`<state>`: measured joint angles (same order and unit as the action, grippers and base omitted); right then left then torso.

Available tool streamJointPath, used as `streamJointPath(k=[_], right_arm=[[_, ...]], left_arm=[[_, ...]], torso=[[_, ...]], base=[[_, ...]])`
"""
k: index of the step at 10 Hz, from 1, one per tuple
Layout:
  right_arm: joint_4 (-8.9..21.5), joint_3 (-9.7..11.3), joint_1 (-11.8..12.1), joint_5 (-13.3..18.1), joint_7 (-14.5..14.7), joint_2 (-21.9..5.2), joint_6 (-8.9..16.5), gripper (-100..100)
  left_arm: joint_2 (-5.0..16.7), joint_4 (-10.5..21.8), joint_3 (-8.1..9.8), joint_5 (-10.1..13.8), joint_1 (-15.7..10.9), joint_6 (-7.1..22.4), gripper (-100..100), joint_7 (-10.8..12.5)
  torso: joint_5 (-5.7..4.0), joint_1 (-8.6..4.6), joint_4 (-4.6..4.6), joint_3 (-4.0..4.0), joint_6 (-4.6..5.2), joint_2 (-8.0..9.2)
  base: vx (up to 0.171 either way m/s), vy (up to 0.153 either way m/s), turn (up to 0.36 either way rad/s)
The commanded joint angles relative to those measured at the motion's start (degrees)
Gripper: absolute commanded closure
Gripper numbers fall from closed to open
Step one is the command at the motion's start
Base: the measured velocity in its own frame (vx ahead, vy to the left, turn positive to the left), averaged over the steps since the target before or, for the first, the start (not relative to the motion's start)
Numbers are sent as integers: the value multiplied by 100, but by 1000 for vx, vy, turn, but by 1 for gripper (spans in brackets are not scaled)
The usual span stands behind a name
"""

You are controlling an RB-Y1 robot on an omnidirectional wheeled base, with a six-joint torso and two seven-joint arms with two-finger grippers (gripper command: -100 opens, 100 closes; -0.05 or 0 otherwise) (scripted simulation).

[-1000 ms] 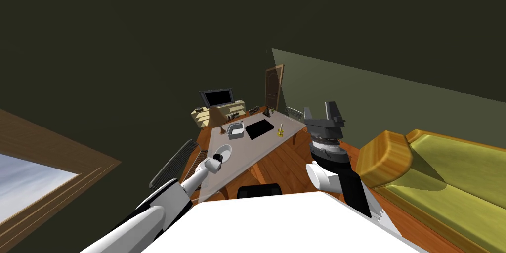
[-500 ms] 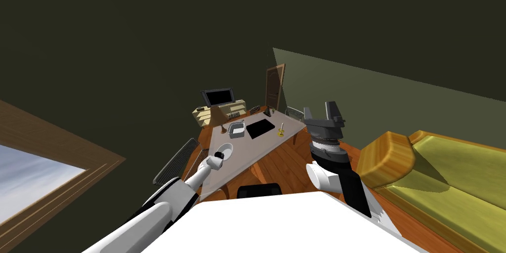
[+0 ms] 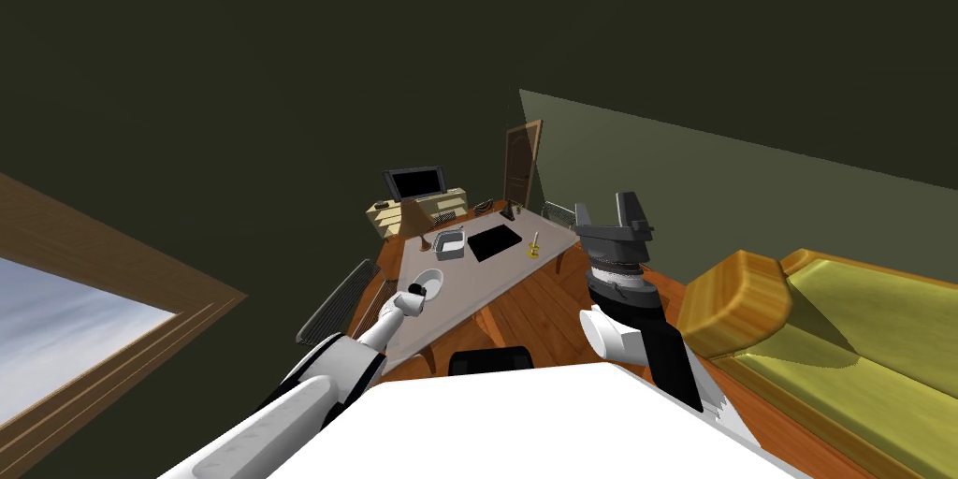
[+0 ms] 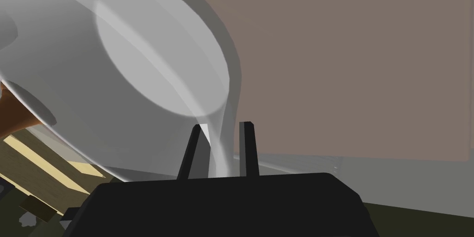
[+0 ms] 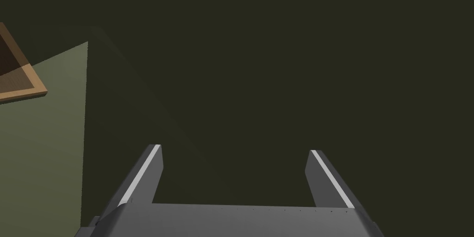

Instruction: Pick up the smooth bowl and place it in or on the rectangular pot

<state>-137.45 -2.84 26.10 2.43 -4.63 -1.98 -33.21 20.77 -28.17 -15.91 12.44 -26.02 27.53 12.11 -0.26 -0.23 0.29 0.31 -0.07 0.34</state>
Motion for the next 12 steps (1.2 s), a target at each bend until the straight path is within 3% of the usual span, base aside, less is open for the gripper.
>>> streamJointPath(k=[1, 2, 3, 4, 5, 6, 8, 9, 10, 11, 12], right_arm=[[0, 0, 0, 0, 0, 0, 0, 0], [0, 0, 0, 0, 0, 0, 0, 0], [0, 0, 0, 0, 0, 0, 0, 0], [0, 0, 0, 0, 0, 0, 0, 0], [0, 0, 0, 0, 0, 0, 0, 0], [0, 0, 0, 0, 0, 0, 0, 0], [0, 0, 0, 0, 0, 0, 0, 0], [0, 0, 0, 0, 0, 0, 0, 0], [0, 0, 0, 0, 0, 0, 0, 0], [0, 0, 0, 0, 0, 0, 0, 0], [0, 0, 0, 0, 0, 0, 0, 0]], left_arm=[[-138, 25, 286, -268, -51, 67, 100, -215], [-138, 25, 455, -268, -51, 67, 100, -215], [-138, 25, 501, -268, -51, 67, 100, -215], [-279, 84, 731, -519, -114, 121, 100, -433], [-279, 84, 895, -519, -114, 121, 100, -433], [-419, 143, 1068, -763, -178, 175, 100, -650], [-419, 143, 1340, -769, -178, 175, 100, -650], [-559, 201, 1545, -1020, -241, 229, 100, -868], [-559, 201, 1716, -1020, -241, 229, 100, -868], [-700, 260, 1889, -1267, -305, 283, 100, -1085], [-700, 260, 2062, -1271, -305, 283, 100, -1085]], torso=[[0, 0, 0, 0, 0, 0], [0, -1, 2, 2, 0, 3], [-2, -1, 3, 4, -1, 5], [-2, -3, 5, 5, -2, 5], [-1, -3, 6, 7, -1, 9], [-3, -3, 9, 11, -3, 12], [-5, -5, 12, 14, -4, 17], [-6, -6, 13, 14, -4, 14], [-6, -7, 14, 15, -3, 16], [-7, -8, 16, 17, -6, 19], [-7, -8, 17, 20, -5, 23]], base=[[-15, 8, 36], [-16, 7, 19], [-9, 3, -2], [-19, 8, 38], [-19, 7, 15], [-23, 12, 36], [-14, 6, 8], [-13, 11, 42], [-16, 7, 14], [-24, 14, 43], [-21, 11, 12]])
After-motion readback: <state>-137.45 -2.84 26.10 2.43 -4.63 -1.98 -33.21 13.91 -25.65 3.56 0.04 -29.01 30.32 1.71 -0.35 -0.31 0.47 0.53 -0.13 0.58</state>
